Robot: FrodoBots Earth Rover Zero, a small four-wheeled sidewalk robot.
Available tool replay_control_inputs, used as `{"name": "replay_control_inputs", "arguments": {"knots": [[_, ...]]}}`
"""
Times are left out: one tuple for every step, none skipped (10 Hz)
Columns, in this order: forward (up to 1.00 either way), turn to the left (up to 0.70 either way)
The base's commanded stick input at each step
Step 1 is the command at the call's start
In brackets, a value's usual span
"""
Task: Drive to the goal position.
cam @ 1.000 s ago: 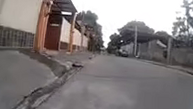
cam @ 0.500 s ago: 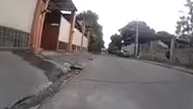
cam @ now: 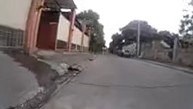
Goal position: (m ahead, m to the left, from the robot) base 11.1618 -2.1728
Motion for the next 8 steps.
{"name": "replay_control_inputs", "arguments": {"knots": [[0.7,0.0],[0.7,0.0],[0.7,0.0],[0.7,0.0],[0.7,0.0],[0.7,0.0],[0.7,0.0],[0.7,0.0]]}}
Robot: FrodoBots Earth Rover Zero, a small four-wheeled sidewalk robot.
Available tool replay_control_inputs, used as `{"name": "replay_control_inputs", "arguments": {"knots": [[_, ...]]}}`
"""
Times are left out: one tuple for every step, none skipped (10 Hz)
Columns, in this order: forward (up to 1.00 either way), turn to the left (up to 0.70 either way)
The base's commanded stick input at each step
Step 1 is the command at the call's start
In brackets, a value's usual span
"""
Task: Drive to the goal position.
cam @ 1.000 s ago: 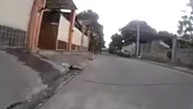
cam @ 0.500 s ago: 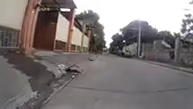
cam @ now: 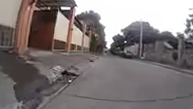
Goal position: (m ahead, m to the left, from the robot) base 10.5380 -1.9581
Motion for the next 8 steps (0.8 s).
{"name": "replay_control_inputs", "arguments": {"knots": [[0.7,0.0],[0.7,0.0],[0.7,0.0],[0.7,0.0],[0.7,0.0],[0.7,0.0],[0.7,0.0],[0.7,0.0]]}}
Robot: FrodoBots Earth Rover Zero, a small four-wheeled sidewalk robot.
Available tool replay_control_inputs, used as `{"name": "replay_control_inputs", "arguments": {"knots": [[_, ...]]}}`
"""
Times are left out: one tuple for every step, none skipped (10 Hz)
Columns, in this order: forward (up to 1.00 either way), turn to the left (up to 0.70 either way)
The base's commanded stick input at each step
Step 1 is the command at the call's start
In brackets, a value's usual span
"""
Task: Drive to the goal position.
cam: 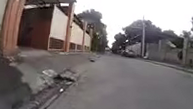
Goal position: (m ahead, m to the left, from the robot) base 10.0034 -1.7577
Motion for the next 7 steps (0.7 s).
{"name": "replay_control_inputs", "arguments": {"knots": [[0.7,0.0],[0.7,0.0],[0.7,0.0],[0.7,0.0],[0.7,0.0],[0.7,0.0],[0.7,0.0]]}}
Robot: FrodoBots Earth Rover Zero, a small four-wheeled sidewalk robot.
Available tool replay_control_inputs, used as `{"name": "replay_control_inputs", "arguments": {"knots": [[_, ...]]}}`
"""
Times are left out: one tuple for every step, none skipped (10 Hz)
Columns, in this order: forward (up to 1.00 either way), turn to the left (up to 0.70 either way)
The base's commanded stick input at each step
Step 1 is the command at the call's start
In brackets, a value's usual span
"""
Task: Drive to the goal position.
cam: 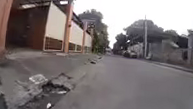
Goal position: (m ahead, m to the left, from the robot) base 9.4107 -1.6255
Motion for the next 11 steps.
{"name": "replay_control_inputs", "arguments": {"knots": [[0.7,0.0],[0.7,0.0],[0.7,0.0],[0.7,0.0],[0.7,0.0],[0.7,0.0],[0.7,0.0],[0.7,0.0],[0.7,0.0],[0.7,0.0],[0.7,0.0]]}}
